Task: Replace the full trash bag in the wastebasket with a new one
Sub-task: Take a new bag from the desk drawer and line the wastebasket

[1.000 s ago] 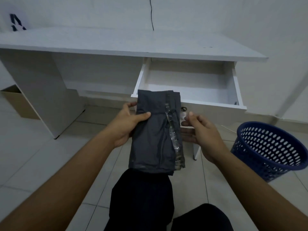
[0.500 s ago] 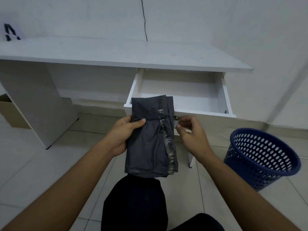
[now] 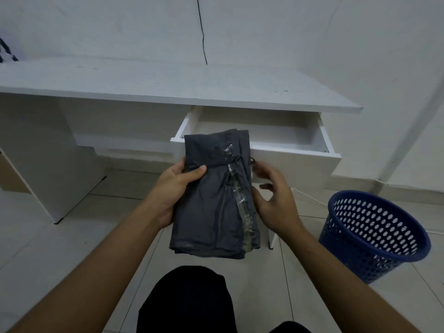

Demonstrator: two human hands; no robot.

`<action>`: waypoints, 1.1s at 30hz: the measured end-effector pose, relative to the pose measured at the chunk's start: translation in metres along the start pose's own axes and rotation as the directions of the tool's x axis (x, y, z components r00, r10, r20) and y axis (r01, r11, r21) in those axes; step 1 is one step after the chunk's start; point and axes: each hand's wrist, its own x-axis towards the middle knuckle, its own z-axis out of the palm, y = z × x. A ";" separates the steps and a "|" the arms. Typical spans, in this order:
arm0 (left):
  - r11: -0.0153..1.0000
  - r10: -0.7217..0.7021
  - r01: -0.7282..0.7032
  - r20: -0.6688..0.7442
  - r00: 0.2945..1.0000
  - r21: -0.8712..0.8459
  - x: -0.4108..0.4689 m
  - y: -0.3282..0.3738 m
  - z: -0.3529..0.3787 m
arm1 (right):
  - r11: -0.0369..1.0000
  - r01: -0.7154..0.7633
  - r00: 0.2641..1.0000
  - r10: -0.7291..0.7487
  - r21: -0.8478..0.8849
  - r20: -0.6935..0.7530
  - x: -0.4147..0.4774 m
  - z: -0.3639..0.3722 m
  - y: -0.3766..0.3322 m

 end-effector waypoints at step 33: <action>0.988 -0.155 0.153 -0.123 0.980 -0.026 0.133 -0.035 -0.011 | 0.966 -0.061 0.967 0.120 -0.250 0.226 0.154 0.007 0.073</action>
